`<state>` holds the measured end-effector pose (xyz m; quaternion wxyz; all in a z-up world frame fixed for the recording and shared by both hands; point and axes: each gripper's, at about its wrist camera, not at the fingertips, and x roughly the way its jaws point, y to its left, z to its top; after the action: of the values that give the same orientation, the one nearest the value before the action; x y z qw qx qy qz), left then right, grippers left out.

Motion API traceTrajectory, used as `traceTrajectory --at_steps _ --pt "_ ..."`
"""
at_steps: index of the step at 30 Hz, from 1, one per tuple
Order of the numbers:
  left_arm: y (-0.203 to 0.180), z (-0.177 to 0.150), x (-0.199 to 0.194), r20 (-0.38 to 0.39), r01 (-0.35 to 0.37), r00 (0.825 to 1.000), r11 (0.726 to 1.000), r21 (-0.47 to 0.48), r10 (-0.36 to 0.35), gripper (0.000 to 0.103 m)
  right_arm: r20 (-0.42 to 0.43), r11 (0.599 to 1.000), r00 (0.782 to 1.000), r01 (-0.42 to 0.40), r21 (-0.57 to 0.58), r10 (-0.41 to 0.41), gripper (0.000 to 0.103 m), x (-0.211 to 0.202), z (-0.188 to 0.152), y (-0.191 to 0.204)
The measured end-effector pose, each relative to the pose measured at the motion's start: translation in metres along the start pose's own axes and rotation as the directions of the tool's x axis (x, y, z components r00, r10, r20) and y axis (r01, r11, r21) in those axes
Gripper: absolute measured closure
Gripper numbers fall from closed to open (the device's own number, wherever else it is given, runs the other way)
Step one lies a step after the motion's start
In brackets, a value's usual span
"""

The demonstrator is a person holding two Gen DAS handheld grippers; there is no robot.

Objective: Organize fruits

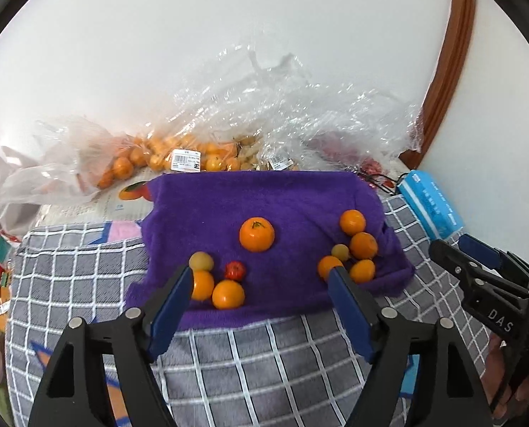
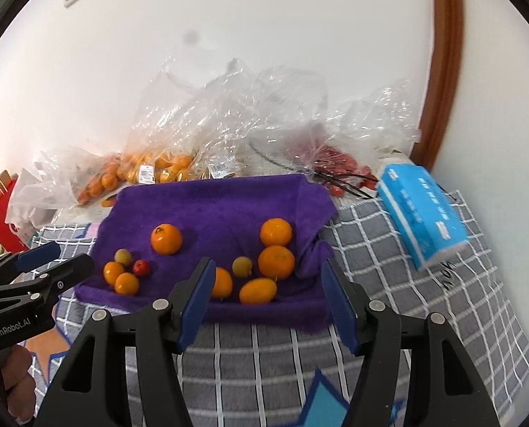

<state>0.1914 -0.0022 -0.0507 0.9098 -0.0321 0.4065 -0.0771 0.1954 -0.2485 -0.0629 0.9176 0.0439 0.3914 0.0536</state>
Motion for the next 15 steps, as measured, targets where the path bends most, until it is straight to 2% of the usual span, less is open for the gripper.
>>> traceTrajectory --at_steps 7,11,15 --pt "-0.002 -0.02 -0.05 0.043 -0.016 0.999 1.0 -0.002 0.016 0.019 -0.02 0.998 1.0 0.023 0.054 -0.021 0.041 -0.05 -0.019 -0.009" --pt "-0.003 -0.032 -0.075 0.068 -0.028 0.997 1.0 -0.006 0.028 0.016 0.013 0.998 0.999 0.032 0.061 -0.033 0.022 -0.077 -0.032 -0.01" --pt "-0.005 -0.044 -0.1 0.095 -0.043 0.994 0.999 -0.01 0.044 0.013 0.046 0.999 0.999 0.024 0.043 -0.026 0.012 -0.102 -0.044 -0.004"
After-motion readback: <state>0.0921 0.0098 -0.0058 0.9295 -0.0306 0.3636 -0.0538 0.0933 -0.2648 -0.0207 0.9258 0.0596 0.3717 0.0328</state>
